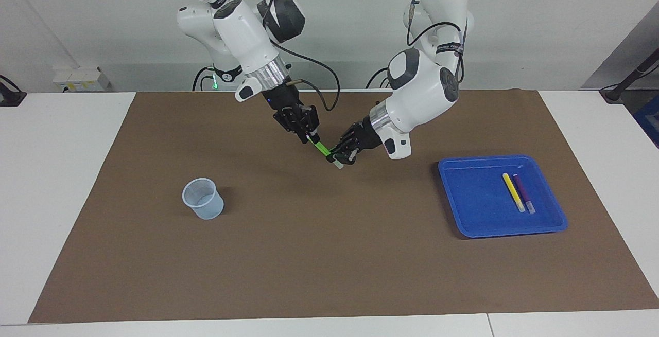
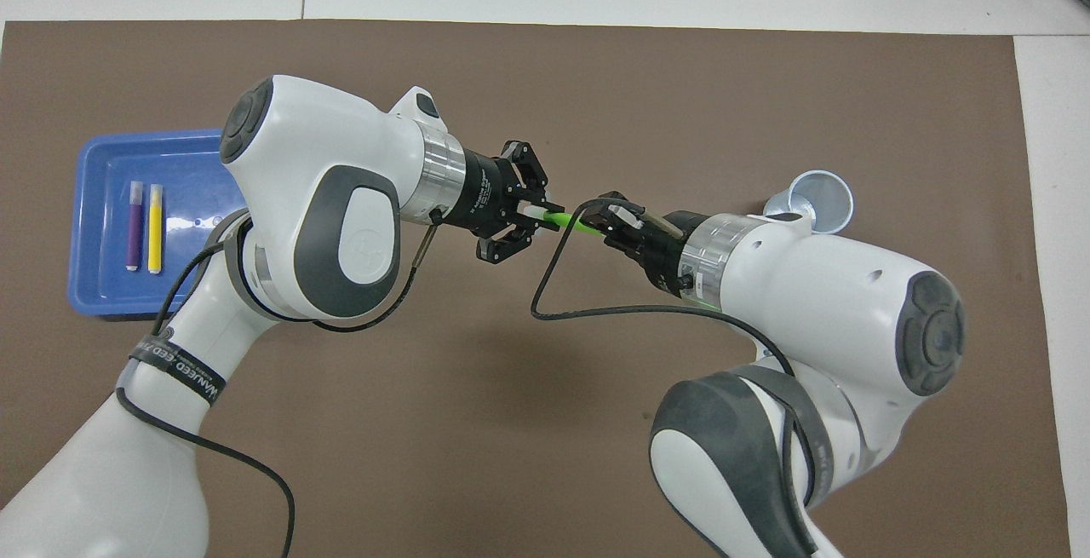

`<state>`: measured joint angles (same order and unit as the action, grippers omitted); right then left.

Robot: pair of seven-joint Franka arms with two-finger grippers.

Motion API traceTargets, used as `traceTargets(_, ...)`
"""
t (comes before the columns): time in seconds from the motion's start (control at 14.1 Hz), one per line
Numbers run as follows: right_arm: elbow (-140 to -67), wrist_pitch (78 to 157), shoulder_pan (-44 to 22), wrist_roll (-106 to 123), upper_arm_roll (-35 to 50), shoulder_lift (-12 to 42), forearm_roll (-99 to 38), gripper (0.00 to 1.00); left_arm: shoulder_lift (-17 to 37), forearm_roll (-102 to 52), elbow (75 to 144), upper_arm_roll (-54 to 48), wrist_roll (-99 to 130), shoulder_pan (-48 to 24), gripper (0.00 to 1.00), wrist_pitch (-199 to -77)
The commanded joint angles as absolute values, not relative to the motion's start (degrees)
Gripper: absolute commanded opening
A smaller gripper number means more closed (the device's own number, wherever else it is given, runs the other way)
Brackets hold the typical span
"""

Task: Transfer and insert pens with both arms
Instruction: 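Close the right gripper on the green pen's free end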

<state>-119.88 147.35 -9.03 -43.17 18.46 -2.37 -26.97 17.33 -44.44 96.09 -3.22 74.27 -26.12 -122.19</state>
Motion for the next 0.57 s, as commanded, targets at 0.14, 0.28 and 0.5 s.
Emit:
traceTargets(0.14, -118.92, 146.16, -8.79, -42.54, 18.72, -1.93, -26.19, 0.41, 15.73, -45.53, 97.73, -2.72, 74.80, -26.28, 0.00, -122.26)
traceTargets(0.28, -118.92, 146.16, -8.79, -42.54, 18.72, -1.93, -26.19, 0.40, 15.73, -45.53, 97.73, -2.72, 74.80, -26.28, 0.00, -122.26)
traceTargets(0.5, -118.92, 146.16, -8.79, -42.54, 18.72, -1.93, -26.19, 0.30, 15.73, -45.53, 97.65, -2.72, 74.79, -26.28, 0.00, -122.26)
